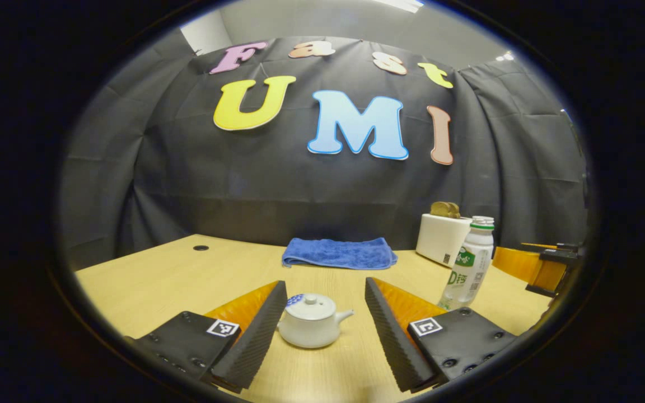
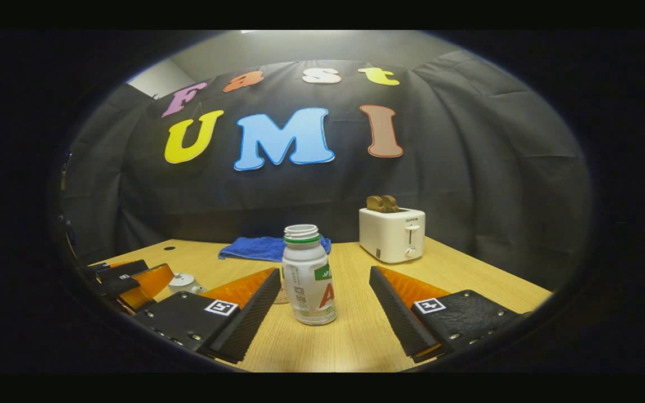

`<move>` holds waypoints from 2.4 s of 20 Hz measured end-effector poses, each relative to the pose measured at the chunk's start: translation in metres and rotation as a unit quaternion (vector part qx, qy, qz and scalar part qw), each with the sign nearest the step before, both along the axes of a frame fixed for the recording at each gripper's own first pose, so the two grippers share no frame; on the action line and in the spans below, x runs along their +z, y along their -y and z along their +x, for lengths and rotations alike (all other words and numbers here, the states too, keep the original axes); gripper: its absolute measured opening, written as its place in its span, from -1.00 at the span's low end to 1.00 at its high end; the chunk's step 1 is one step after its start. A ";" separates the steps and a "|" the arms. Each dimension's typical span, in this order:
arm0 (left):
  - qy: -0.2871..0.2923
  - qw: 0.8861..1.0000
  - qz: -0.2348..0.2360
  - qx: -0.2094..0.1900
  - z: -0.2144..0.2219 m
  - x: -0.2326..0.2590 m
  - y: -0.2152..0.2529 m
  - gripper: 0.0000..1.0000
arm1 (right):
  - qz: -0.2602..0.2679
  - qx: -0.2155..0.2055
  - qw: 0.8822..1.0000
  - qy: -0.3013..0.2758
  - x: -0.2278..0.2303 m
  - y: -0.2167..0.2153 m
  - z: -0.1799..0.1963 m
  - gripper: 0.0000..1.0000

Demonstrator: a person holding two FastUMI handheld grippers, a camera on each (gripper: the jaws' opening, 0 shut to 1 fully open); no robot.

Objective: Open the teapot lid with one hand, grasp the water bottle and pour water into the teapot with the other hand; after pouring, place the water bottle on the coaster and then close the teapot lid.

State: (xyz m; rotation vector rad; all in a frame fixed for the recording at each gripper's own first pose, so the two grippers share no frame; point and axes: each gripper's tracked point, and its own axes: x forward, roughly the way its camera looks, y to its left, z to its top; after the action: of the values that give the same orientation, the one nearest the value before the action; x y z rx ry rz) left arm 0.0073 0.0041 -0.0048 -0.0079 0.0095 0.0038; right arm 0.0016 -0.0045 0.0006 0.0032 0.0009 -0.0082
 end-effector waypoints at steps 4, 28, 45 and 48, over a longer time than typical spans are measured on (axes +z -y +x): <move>-0.008 1.000 -0.007 0.003 0.018 -0.006 -0.006 0.93 | -0.004 0.000 1.000 0.000 -0.002 0.000 0.001 0.97; -0.054 0.997 0.037 0.031 0.071 -0.034 -0.021 -0.57 | 0.009 -0.011 1.000 -0.006 -0.011 0.018 0.008 0.97; -0.020 1.000 -0.024 0.005 0.054 -0.001 -0.036 -0.67 | 0.013 0.035 0.998 -0.055 -0.041 -0.008 0.033 0.97; -0.014 0.999 0.003 0.035 0.049 0.002 -0.062 -0.75 | 0.012 0.039 0.997 -0.068 -0.049 -0.014 0.041 0.97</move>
State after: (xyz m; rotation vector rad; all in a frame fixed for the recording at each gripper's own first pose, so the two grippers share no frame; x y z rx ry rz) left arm 0.0567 0.0662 -0.0023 -0.0030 0.0370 0.0731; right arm 0.0423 0.0095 -0.0485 0.0260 0.1363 0.0699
